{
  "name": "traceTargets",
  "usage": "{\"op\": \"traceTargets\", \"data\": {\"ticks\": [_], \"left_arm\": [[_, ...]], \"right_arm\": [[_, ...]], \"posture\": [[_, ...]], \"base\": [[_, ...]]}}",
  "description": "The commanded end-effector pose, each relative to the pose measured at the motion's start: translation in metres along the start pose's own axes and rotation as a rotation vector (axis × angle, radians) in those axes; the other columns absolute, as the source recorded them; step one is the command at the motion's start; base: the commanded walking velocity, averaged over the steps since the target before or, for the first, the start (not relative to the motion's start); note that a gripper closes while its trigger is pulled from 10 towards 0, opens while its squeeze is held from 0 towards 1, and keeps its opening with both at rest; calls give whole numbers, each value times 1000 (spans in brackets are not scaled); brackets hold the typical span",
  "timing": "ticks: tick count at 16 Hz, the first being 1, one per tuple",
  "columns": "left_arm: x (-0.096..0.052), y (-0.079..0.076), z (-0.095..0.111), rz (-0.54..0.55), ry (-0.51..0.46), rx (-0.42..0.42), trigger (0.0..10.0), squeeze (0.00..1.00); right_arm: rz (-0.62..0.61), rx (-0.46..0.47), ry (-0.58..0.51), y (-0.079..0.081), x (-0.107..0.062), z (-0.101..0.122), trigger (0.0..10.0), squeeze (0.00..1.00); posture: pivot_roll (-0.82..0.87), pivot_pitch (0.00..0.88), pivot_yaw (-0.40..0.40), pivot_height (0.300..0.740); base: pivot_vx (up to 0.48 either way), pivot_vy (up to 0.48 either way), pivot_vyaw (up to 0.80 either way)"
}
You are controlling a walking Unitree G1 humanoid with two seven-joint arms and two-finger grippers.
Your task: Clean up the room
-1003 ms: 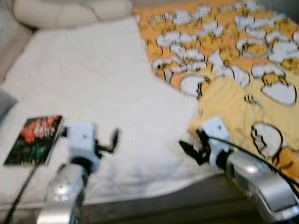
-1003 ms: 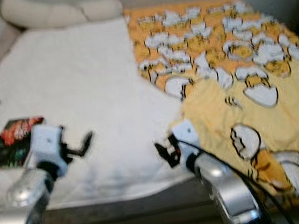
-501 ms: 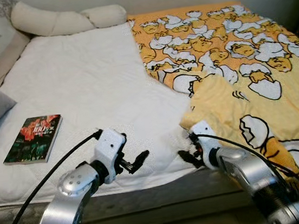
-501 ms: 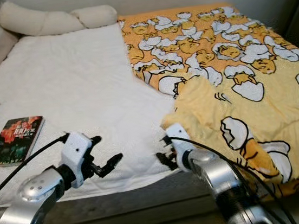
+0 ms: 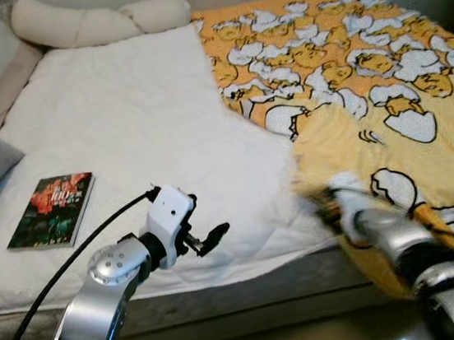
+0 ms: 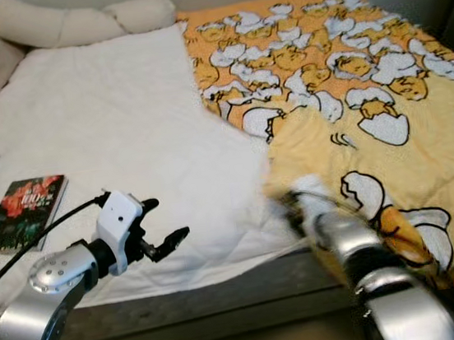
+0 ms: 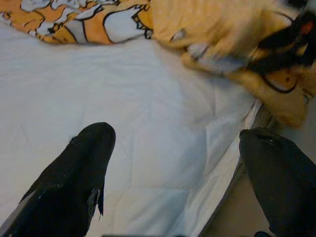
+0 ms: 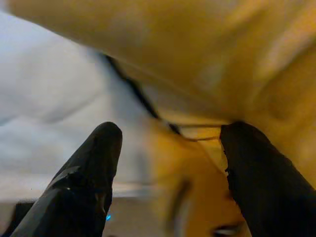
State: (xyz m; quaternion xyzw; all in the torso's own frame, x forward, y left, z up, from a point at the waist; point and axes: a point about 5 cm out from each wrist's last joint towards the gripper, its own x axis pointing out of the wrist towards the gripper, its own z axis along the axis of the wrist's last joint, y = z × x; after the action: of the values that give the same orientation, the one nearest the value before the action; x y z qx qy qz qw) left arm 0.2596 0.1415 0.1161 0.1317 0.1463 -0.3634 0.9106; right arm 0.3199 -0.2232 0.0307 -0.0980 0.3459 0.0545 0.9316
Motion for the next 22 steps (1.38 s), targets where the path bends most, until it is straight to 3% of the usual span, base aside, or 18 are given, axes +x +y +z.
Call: {"op": "traceTargets", "data": {"ticks": [1, 3, 6, 9, 12, 14, 18, 22], "left_arm": [[-1, 3, 1, 11, 3, 6, 10000, 1000], [-2, 4, 3, 42, -14, 0, 10000, 1000], [-4, 4, 4, 61, -33, -3, 10000, 1000], [-6, 4, 3, 69, -31, -6, 10000, 1000], [-8, 4, 3, 77, -30, -9, 10000, 1000], [-10, 3, 3, 76, -27, -11, 10000, 1000], [-14, 0, 0, 67, -4, -10, 10000, 1000], [-14, 0, 0, 67, -4, -10, 10000, 1000]], "right_arm": [[-58, 42, -31, -14, -2, 5, 10000, 0], [-121, 91, -87, -34, -8, 11, 10000, 0], [-106, 78, -128, -34, -8, 16, 10000, 0], [6, 77, -165, -15, -3, 22, 10000, 0], [242, 47, -220, 25, 2, 31, 10000, 0], [291, 32, -226, 39, 4, 34, 10000, 0], [378, -23, -130, 62, 7, 21, 10000, 0], [378, -23, -130, 62, 7, 21, 10000, 0]], "posture": [[-4, 0, 36, 740], [4, 0, 30, 740], [7, 0, 31, 740], [11, 0, 28, 740], [18, 14, 22, 740], [23, 22, 16, 740], [43, 62, 7, 740], [43, 62, 7, 740]], "base": [[0, 0, 0], [0, 0, 0], [0, 0, 0], [0, 0, 0], [0, 0, 0], [0, 0, 0], [0, 0, 0], [0, 0, 0]]}}
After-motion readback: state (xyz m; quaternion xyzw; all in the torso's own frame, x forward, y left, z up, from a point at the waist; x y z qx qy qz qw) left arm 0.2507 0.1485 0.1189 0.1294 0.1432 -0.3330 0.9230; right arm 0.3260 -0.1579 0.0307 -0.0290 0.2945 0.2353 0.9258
